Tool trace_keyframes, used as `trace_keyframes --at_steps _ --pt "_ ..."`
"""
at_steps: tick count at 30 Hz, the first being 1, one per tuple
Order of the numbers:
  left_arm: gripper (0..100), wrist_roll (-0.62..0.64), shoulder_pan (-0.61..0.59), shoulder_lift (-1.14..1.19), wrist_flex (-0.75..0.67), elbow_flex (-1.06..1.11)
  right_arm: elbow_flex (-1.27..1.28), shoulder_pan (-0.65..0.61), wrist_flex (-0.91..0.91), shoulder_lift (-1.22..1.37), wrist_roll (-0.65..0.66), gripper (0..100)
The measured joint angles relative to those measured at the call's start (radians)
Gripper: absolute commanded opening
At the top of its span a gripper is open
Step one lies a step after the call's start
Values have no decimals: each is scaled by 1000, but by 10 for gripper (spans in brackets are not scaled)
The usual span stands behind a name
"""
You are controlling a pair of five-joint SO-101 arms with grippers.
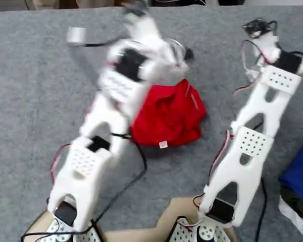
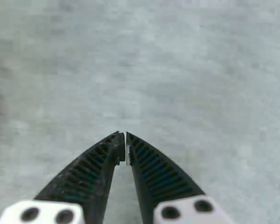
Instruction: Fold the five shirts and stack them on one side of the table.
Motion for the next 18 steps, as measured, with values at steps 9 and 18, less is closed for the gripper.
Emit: trace_keyframes --at_steps 9,18 --pt "20 -132 -212 -80 5 364 451 -258 8 -419 -29 27" --pt "19 -219 -311 -78 5 706 996 -617 -8 -761 -61 78"
